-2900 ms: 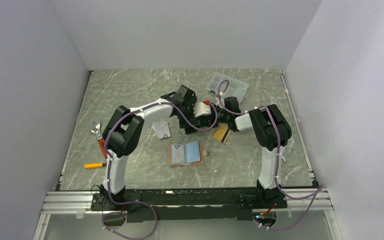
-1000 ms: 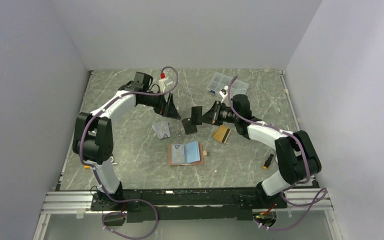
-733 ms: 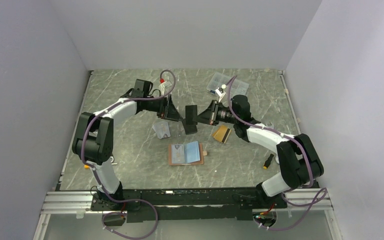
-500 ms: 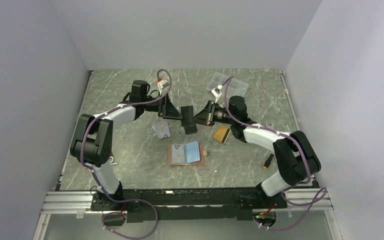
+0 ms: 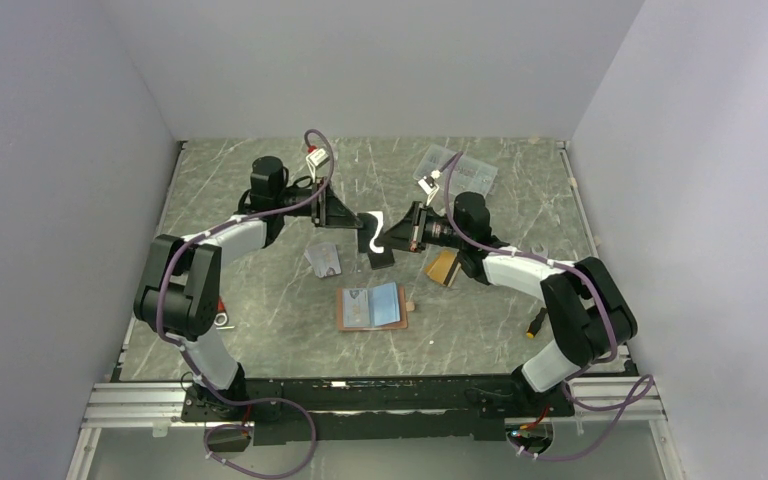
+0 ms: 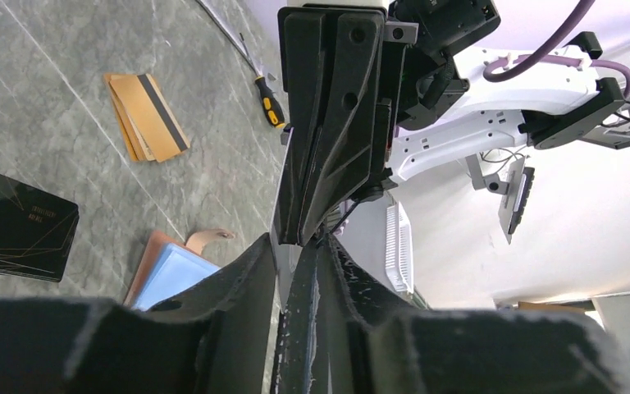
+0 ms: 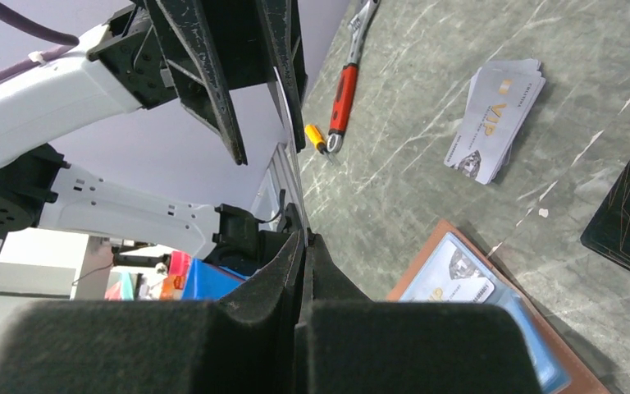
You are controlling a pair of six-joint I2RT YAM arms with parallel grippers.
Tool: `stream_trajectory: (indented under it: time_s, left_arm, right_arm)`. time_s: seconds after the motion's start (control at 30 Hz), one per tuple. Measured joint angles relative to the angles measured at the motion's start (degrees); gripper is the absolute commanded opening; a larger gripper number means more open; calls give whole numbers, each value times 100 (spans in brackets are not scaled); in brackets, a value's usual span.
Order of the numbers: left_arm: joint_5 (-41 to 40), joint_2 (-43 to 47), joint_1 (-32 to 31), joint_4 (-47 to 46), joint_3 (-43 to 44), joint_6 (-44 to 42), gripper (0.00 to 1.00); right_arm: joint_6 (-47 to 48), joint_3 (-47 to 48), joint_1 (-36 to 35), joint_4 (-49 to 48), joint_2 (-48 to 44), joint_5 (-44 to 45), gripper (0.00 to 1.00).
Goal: Put the credit cards into the card holder
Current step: Insert the credit card into the card holder.
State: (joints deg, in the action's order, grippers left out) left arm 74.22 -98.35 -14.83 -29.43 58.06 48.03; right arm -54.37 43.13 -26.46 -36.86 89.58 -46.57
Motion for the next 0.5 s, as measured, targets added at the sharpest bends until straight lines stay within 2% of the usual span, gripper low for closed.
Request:
stream_trajectory:
  time_s: [0.13,0.2,0.3,0.5]
  left_arm:
    - [2,0,15,-208,-44,166,11]
    - [-7,0,20,-243,-44,186,5]
    - [-2,0,42,-273,-44,214,1]
    - [101,0,109,-142,28,162,0]
  right_arm:
    - [-28,0,0,-59,0,-2,0]
    - [-52,0,-2,-109,0,-9,0]
    - [-94,22,-57,-186,0,-46,1]
    - [-85,162,-116,-144,81,-63,20]
